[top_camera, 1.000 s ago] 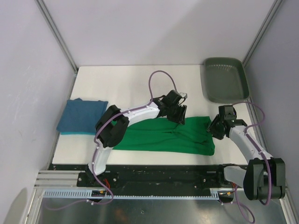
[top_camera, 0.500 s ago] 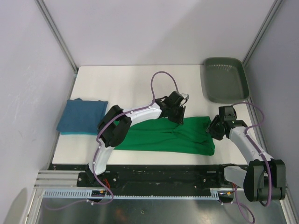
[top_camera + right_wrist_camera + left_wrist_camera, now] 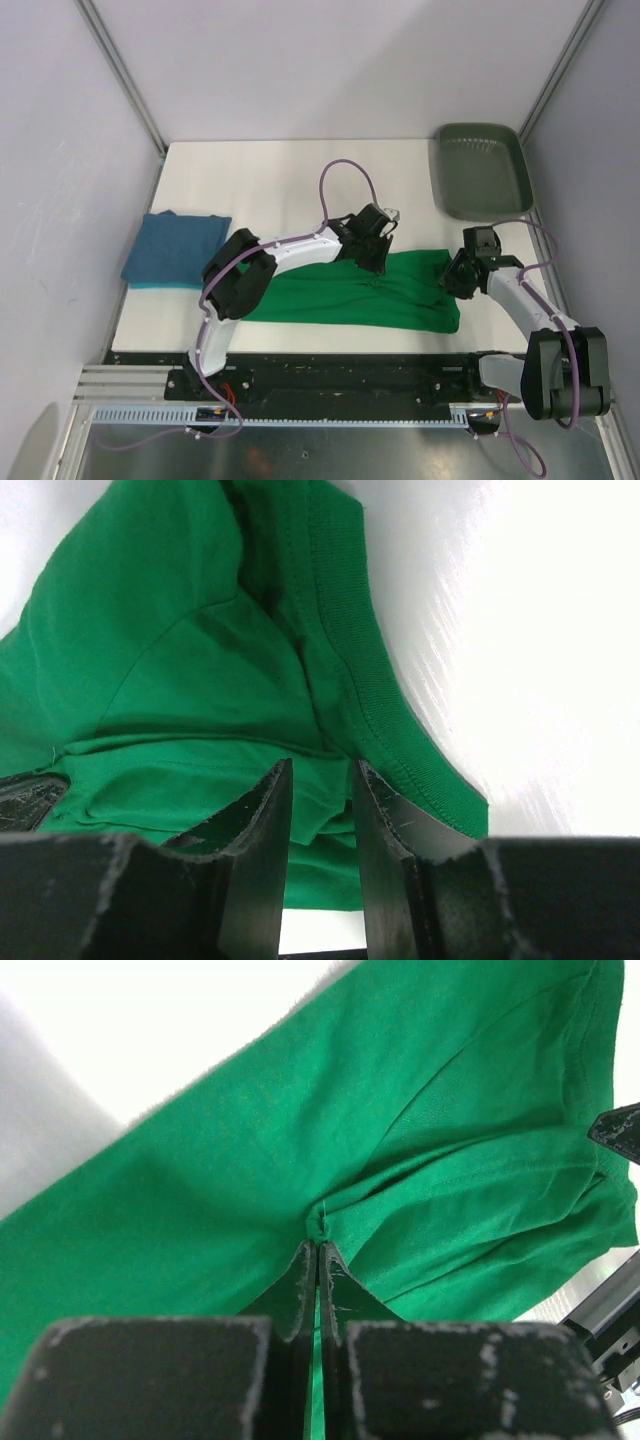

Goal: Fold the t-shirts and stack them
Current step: Fold the other side of the tshirt into a rectangle

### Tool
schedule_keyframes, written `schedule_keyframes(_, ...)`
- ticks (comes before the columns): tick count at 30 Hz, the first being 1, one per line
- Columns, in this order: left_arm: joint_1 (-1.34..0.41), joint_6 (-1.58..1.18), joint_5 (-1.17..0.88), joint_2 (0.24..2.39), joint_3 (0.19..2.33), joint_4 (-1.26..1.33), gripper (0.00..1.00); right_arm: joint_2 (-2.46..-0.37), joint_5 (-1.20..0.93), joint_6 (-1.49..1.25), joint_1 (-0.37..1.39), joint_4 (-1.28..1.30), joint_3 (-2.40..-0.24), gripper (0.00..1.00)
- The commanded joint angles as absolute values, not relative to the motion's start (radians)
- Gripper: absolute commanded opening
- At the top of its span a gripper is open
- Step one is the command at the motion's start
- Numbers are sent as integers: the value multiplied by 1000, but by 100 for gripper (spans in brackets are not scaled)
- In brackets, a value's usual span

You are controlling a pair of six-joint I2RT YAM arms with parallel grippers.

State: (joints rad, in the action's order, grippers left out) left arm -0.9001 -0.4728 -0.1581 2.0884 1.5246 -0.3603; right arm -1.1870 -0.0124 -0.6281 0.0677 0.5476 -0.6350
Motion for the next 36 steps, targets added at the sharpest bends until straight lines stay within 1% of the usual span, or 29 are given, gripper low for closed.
schedule_keyframes(1, -908, -485, -142, 2002, 1498, -318, 0, -1190, -1, -636, 90, 522, -625, 34)
schedule_keyframes(13, -911, -492, -154, 1992, 1465, -303, 0, -1215, 37, -651, 121, 501, -603, 33)
schedule_keyframes(15, -910, -492, -155, 1990, 1461, -302, 0, -1211, 36, -655, 125, 498, -603, 28)
schedule_keyframes(20, -910, -489, -155, 1976, 1444, -298, 0, -1172, 40, -667, 137, 513, -604, 10)
schedule_keyframes(23, -912, -486, -154, 1961, 1428, -296, 0, -1131, 37, -672, 142, 536, -605, 6)
schedule_keyframes(33, -917, -476, -140, 1889, 1343, -276, 0, -1012, 39, -714, 212, 636, -600, 5)
schedule_keyframes(36, -920, -475, -141, 1881, 1317, -263, 0, -995, 43, -742, 254, 644, -583, 8)
